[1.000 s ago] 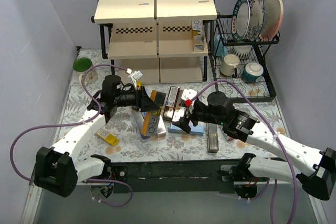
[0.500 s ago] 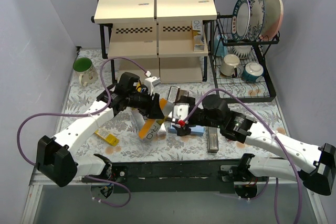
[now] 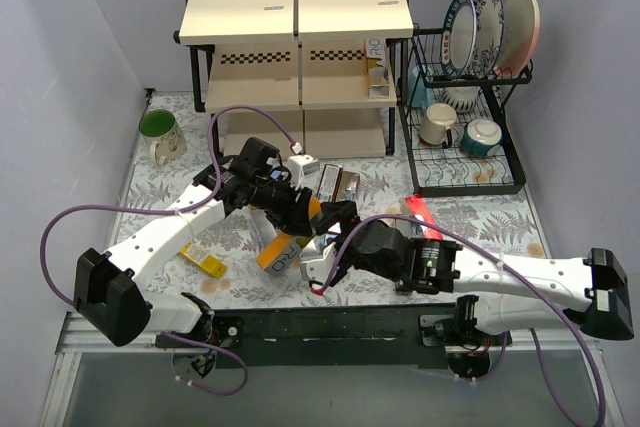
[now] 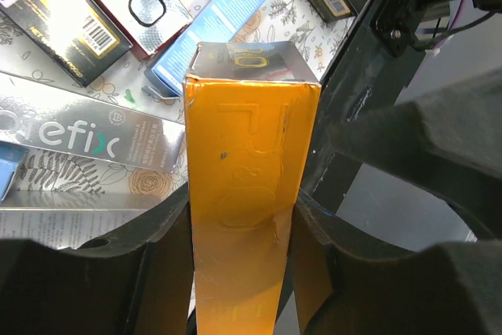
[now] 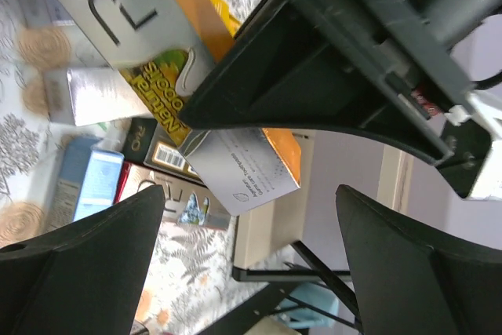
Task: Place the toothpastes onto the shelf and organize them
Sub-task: Pick up the toothpaste from the center of the board.
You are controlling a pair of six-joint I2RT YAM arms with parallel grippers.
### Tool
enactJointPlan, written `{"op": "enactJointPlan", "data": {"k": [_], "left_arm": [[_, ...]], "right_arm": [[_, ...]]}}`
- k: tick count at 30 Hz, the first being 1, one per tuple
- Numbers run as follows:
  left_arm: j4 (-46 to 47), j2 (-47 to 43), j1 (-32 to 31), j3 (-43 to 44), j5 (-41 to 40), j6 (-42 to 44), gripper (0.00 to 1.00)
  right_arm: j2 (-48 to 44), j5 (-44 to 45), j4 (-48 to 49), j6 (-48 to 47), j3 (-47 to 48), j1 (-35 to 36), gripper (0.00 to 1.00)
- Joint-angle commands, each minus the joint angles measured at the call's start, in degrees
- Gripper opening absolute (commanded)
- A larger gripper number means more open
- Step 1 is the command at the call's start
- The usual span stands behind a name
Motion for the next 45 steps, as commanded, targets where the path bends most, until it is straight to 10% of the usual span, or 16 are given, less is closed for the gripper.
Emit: {"op": "enactJointPlan", "data": {"k": [1,20,29,40,45], "left_arm": [[-1.52,-0.91,-1.18,2.06,2.02,1.61,0.16],[-1.7,-0.91,-3.29,3.2,7.2,3.46,0.16],[-0.65,-1.35,-3.38,2.32,6.5,3.54,0.23],[7.06,-8.36,-3.21,4.17,-15.62,-1.27,0.98],[16.48,-14.79,-2.85,1.02,-39.42,-10.85,0.98]], "right_arm": [[1.71,7.14,4.91,-7.92,-1.98,0.94,0.99],[6.2,7.23,8.09,-9.69,-3.3,1.74,0.76],[4.71,7.67,3.88,-4.85,-4.01,1.74,0.31],[5.58,5.74,-2.98,9.89,-3.48,1.74,0.05],[7.95,3.19,-5.01,20.71,-0.59,-0.28,0.04]]}}
